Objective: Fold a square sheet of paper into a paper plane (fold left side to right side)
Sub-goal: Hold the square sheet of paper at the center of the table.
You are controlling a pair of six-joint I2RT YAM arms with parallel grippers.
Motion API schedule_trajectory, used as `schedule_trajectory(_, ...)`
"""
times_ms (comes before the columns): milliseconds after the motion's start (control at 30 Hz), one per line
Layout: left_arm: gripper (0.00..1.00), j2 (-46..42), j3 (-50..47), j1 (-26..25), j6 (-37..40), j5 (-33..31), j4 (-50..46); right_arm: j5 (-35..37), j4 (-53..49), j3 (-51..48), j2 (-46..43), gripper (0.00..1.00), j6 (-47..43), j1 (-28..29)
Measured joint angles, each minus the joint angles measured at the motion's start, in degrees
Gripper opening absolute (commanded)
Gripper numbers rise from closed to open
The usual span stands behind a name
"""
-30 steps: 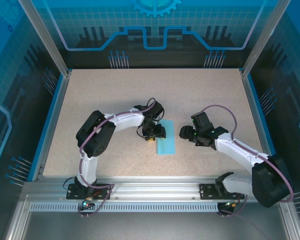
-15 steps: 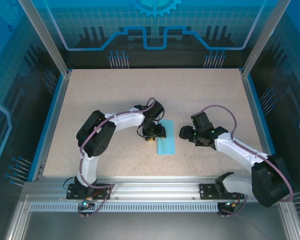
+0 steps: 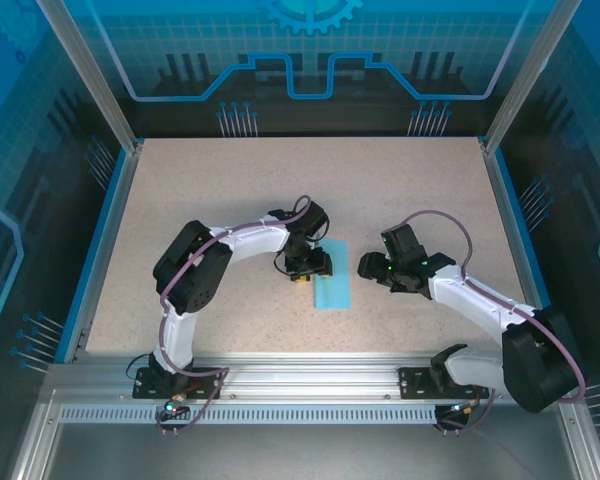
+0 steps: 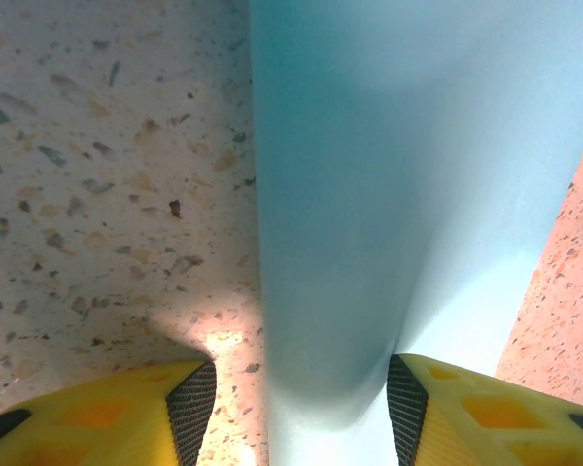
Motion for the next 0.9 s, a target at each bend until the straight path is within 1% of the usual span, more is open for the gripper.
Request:
schedule_trajectory(200, 0.55, 0.0, 0.0, 0.0, 1.1, 0.0, -0.1, 0.0, 0.0, 0.0, 0.3, 0.61, 0.0, 0.0)
schedule_trajectory(900, 0.56, 0.1, 0.1, 0.0, 1.1, 0.0, -0.2, -0.2, 0.1, 0.0, 0.7, 0.61, 0.0, 0.0)
